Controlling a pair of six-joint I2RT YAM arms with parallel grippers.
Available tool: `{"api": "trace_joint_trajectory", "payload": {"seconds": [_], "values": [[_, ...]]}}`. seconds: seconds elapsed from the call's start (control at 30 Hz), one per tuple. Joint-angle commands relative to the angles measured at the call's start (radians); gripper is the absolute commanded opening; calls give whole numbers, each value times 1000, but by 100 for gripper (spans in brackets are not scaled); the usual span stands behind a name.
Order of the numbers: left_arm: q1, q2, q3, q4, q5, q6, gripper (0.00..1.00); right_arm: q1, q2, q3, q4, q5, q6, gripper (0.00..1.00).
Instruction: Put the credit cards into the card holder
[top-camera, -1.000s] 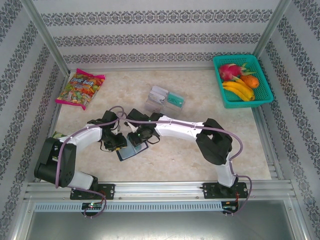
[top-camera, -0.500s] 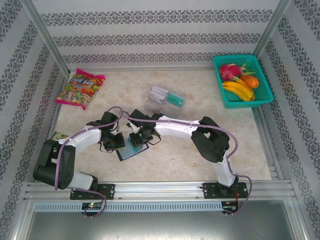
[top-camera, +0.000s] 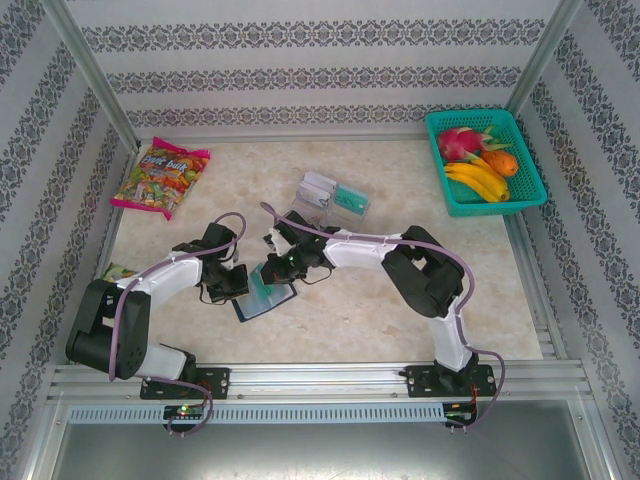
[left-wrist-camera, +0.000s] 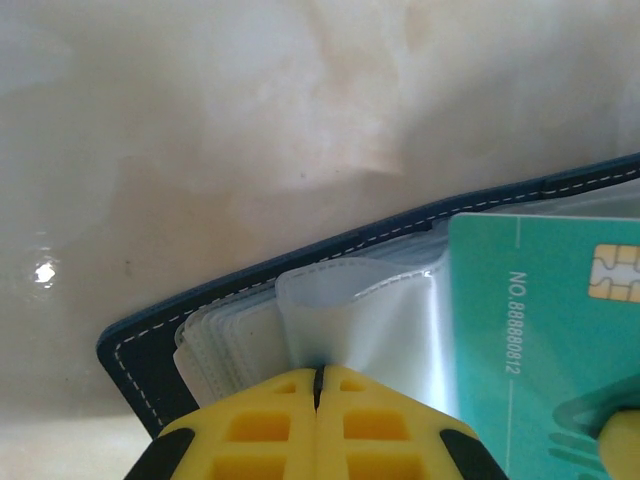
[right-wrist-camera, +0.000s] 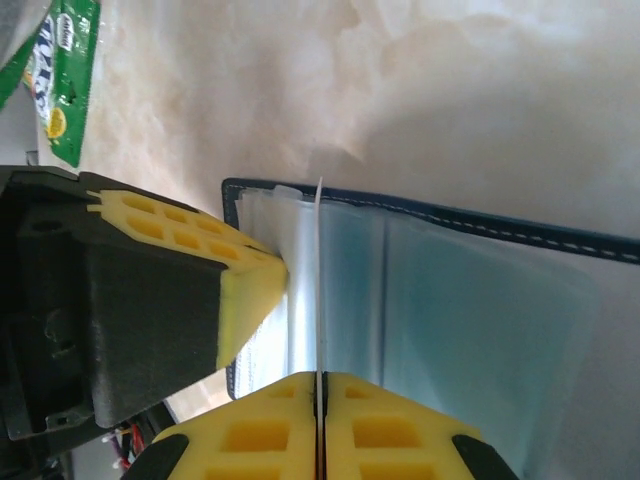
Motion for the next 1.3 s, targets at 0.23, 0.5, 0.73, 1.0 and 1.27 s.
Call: {"api": "trace_joint_trajectory", "payload": {"seconds": [0.23,0.5,0.73,1.0,1.27], "values": [[4,59,-67,-60,-121,-27,0,-11,41,-48,81,-57,64,8],[5,-37,-78,-100,-176,-69,19,-12,10,-100,41,0,30,8],[3,19,-75,-91,-150,-64,11,-29,-30,-147,58,7,32,8],[4,14,-78,-102,-149,-69,0,-30,-31,-171,78,13,42,8],[3,17,-76,-101,-146,-66,0,-46,-59,-217,110,48,69,7]]}}
